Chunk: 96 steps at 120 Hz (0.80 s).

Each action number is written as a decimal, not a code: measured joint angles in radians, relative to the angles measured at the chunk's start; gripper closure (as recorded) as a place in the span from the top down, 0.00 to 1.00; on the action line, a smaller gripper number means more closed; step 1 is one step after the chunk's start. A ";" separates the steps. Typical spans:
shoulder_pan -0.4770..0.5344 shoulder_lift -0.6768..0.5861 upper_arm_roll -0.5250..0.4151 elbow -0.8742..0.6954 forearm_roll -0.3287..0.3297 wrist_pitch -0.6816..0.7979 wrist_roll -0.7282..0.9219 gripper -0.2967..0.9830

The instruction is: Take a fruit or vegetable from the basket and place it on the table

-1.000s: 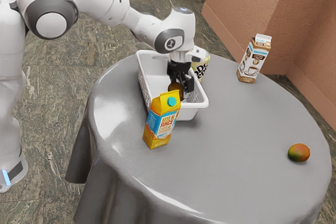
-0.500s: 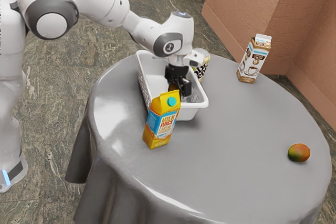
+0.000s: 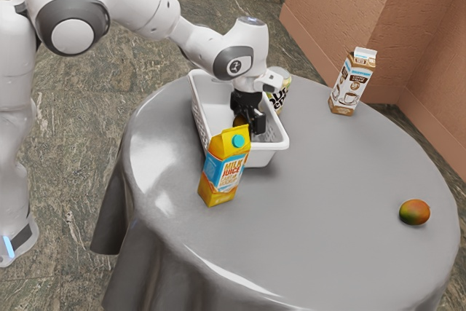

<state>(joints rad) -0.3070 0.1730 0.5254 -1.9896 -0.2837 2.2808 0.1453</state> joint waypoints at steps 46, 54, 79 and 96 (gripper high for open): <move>-0.001 -0.033 0.010 -0.020 0.020 0.004 -0.012 0.61; -0.001 -0.039 0.011 -0.020 0.023 0.004 -0.015 0.61; -0.001 -0.061 0.013 -0.034 0.027 0.005 -0.023 0.58; -0.003 -0.104 0.019 -0.073 0.028 0.005 -0.028 0.58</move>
<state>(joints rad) -0.3096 0.0688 0.5446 -2.0627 -0.2554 2.2859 0.1169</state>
